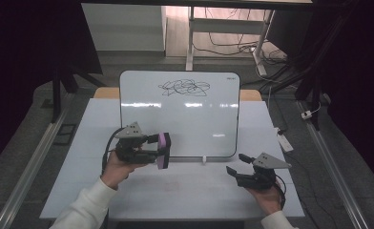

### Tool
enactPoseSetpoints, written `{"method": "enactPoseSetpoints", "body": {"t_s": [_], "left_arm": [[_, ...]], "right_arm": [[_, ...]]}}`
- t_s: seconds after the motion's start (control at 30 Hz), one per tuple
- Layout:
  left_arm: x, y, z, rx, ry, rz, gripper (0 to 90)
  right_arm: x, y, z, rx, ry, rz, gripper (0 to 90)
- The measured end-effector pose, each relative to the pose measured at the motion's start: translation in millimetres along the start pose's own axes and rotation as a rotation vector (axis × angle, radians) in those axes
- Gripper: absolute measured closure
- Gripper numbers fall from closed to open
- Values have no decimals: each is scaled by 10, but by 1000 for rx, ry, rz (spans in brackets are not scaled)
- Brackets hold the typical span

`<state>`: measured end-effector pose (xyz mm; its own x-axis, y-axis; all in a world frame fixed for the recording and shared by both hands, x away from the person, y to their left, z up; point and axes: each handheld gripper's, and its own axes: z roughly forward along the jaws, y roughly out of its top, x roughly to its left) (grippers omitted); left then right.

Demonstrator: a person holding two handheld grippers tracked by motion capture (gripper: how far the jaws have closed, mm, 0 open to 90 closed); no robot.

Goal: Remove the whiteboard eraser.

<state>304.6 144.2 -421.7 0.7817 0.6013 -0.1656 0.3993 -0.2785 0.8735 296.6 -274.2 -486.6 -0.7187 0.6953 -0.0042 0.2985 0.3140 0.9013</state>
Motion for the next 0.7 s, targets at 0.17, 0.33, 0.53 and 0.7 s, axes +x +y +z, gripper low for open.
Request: {"method": "enactPoseSetpoints", "body": {"t_s": [0.17, 0.33, 0.53, 0.7], "left_arm": [[1, 6, -34, -17, 58, -3, 401], [21, 12, -57, -22, 69, -17, 400], [7, 48, -112, -38, 105, -10, 401], [15, 100, -154, -53, 119, -13, 401]], "right_arm": [[-49, -47, -6, 15, -34, -10, 283], [-53, -61, 8, 21, -36, -15, 287], [-45, -61, 17, 22, -40, -20, 287], [-36, -66, 33, 28, -33, -20, 287]]}}
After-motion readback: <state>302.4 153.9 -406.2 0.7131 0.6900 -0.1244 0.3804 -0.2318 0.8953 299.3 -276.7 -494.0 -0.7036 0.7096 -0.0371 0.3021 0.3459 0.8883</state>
